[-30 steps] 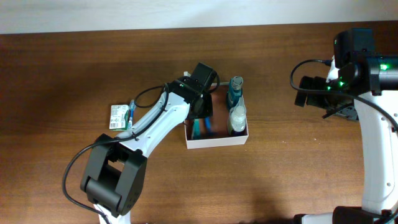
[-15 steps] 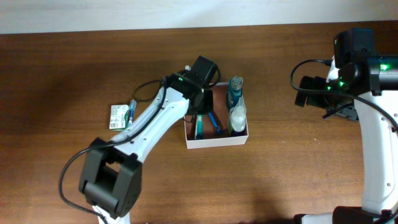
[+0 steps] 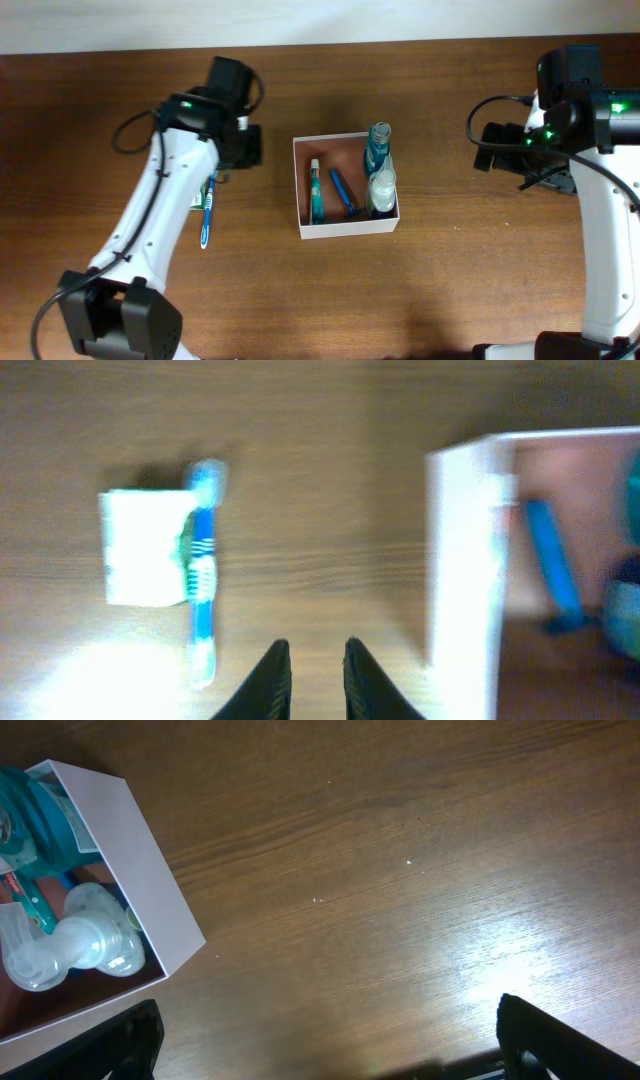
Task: Pack container
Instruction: 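Withdraw the left gripper left toward the second toothbrush, then lower the left gripper onto the capped blue-white toothbrush and grasp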
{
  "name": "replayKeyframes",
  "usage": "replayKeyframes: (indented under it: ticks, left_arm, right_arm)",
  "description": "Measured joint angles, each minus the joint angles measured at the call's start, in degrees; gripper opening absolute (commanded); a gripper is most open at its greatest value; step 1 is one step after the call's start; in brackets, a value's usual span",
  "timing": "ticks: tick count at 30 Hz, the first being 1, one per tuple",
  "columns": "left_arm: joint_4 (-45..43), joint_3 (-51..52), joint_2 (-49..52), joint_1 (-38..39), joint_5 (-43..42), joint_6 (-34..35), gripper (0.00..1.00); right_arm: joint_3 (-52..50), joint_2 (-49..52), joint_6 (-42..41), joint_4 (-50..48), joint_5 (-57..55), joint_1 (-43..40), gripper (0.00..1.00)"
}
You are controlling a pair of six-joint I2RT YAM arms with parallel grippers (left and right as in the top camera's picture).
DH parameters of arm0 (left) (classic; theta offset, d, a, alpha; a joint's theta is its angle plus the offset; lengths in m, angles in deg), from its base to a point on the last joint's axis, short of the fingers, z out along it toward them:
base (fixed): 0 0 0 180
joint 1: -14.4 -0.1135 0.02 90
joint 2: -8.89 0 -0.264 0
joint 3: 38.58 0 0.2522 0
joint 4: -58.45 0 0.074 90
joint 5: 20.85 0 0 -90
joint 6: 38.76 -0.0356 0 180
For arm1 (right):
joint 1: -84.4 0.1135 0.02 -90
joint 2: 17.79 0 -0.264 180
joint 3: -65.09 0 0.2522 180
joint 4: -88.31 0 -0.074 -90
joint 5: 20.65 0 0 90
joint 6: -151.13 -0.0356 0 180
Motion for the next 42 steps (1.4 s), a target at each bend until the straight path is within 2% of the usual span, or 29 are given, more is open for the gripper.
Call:
replayKeyframes:
  ticks: [5, 7, 13, 33, 42]
  left_arm:
    - [0.68, 0.2, 0.0, -4.68, 2.23, -1.99, 0.19]
    - [-0.15, 0.83, 0.0, -5.88, 2.62, -2.71, 0.24]
    - [-3.96, 6.8, 0.0, -8.17, 2.97, -3.76, 0.24]
    - [-25.18, 28.89, 0.0, -8.52, 3.26, -5.25, 0.27]
    - [-29.99, 33.88, 0.0, -8.5, 3.48, -6.21, 0.29]
  right_arm:
    - [0.0, 0.0, -0.02, 0.0, 0.0, 0.0, 0.98]
    - [0.0, 0.0, 0.0, 0.0, 0.0, 0.0, 0.98]
    - [0.0, 0.0, 0.0, 0.0, 0.0, 0.0, 0.98]
    - [0.0, 0.0, 0.02, 0.0, 0.0, 0.0, 0.98]
    - [0.0, 0.0, 0.04, 0.0, 0.0, 0.0, 0.98]
